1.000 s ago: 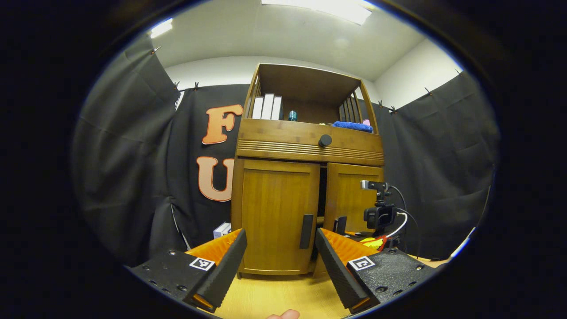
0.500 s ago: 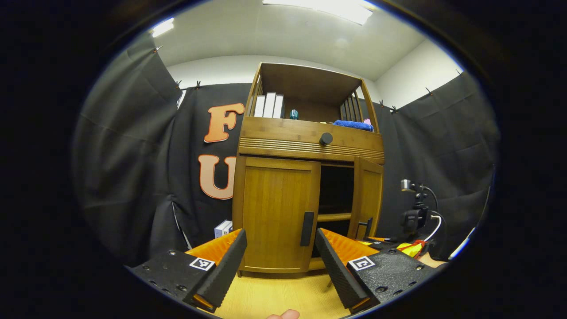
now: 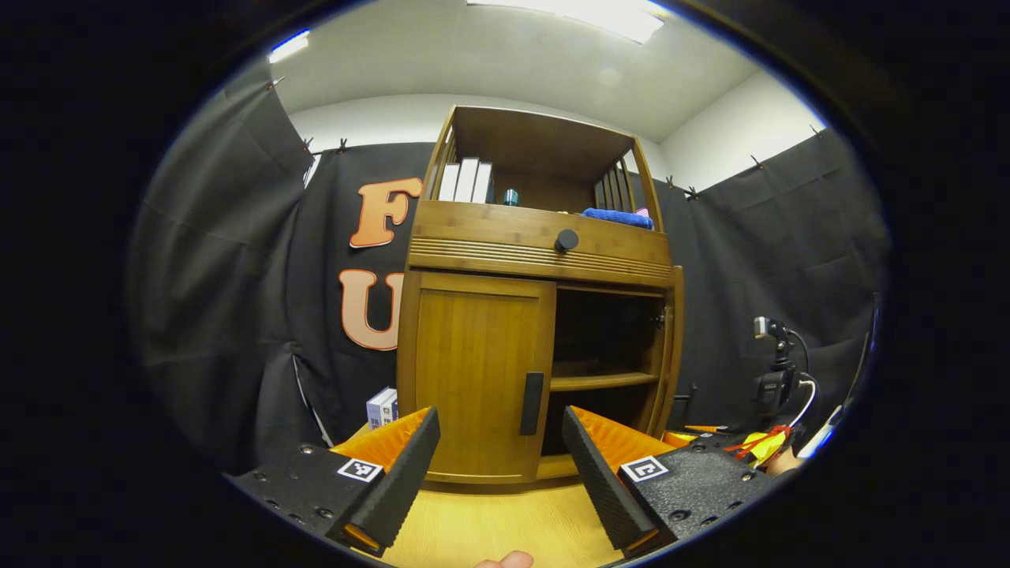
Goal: Open the right door of the double-door shoe cabinet with the right hand, and open the left door with the left hand.
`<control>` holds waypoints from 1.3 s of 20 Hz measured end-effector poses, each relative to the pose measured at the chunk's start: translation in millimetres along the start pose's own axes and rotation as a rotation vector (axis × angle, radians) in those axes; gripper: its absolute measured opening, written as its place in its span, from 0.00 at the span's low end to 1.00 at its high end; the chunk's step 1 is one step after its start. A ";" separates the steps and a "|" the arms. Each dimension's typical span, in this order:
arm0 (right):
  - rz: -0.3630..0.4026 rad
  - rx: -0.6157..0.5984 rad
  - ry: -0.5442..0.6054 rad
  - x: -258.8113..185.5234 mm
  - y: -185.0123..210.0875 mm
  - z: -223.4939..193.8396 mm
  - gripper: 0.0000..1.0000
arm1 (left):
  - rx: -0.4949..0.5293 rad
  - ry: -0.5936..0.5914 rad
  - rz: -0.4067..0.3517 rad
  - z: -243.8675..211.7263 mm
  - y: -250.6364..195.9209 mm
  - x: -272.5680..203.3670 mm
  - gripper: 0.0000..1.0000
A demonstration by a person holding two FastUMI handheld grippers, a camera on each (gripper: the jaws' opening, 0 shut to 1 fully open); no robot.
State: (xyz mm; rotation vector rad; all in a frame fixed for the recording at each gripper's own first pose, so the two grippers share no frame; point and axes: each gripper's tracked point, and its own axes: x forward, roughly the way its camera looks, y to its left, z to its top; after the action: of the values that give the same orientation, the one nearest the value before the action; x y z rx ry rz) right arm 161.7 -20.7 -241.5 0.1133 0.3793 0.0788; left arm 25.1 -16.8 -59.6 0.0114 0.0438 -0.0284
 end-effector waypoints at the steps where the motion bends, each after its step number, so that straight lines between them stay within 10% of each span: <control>1: -0.004 0.017 -0.002 -4.3 -4.3 -1.4 0.31 | 0.001 0.004 -0.005 -1.5 -2.1 1.2 0.94; 17: -0.206 -0.037 -0.034 -38.5 -94.4 4.3 0.06 | -0.008 0.008 -0.051 -4.5 -19.3 2.8 0.92; 26: -0.120 -0.129 -0.028 -42.8 -130.6 8.6 0.10 | 0.045 0.000 -0.040 -2.6 -9.2 8.5 0.92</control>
State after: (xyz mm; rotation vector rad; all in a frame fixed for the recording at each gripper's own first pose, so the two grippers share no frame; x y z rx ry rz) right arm 132.6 -155.1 -234.4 -0.0359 0.3518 -0.0170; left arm 33.2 -26.2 -62.7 0.0550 0.0435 -0.0691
